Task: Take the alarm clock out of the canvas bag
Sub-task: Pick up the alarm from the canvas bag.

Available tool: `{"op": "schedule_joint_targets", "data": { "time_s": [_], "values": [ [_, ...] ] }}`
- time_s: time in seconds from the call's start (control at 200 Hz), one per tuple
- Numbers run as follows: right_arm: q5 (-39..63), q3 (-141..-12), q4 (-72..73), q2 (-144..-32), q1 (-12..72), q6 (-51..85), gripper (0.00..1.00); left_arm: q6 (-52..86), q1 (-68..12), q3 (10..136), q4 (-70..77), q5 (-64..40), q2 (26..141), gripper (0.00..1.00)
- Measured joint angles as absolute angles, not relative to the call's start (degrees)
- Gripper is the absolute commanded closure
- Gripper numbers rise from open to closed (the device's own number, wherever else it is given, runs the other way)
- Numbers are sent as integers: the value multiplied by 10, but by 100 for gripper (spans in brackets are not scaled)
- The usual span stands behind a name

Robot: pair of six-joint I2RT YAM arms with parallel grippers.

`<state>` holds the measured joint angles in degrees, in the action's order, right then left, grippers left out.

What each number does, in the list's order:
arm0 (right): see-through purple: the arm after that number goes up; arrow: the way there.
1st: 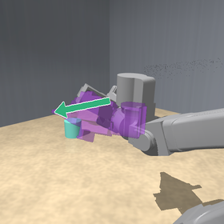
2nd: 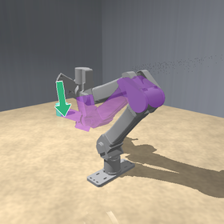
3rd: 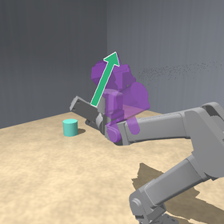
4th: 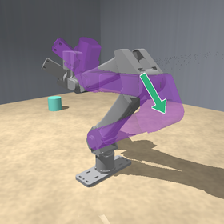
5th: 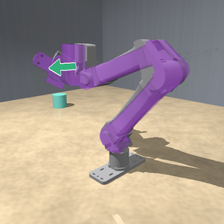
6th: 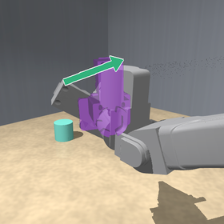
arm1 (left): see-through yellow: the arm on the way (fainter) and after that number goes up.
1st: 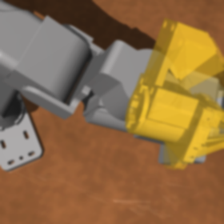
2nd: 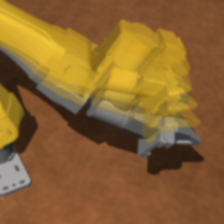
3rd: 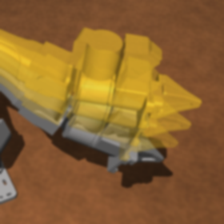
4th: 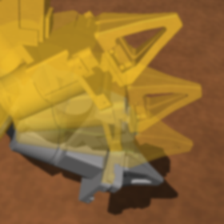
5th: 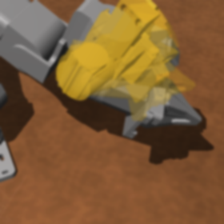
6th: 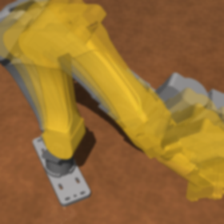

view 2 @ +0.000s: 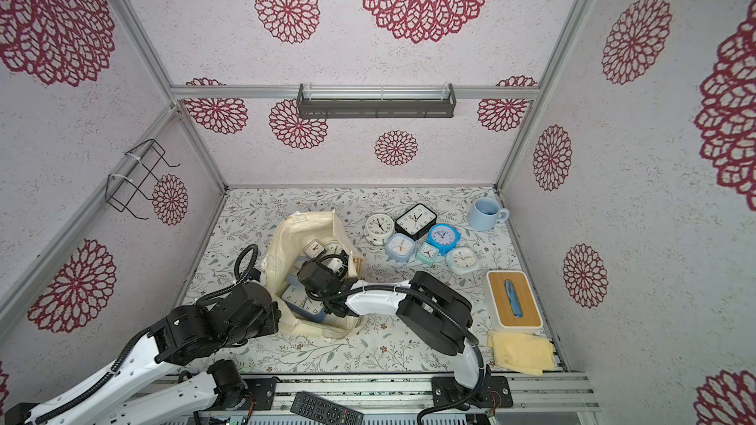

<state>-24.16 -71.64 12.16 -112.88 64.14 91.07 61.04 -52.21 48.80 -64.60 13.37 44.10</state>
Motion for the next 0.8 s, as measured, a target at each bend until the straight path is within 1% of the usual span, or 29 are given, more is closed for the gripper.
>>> {"op": "schedule_joint_targets", "data": {
  "time_s": [0.29, 0.435, 0.655, 0.801],
  "values": [
    [-231, -730, 150, -1156, 627, 908, 21, 610, -522, 479, -646, 131, 441, 100],
    [-209, -748, 164, -1175, 618, 899, 22, 610, -522, 479, -646, 131, 441, 100],
    [-174, -738, 220, -1189, 608, 870, 33, 610, -522, 479, -645, 132, 440, 100],
    [-157, -733, 234, -1194, 604, 857, 44, 610, -522, 479, -645, 132, 438, 100]
  ]
}}
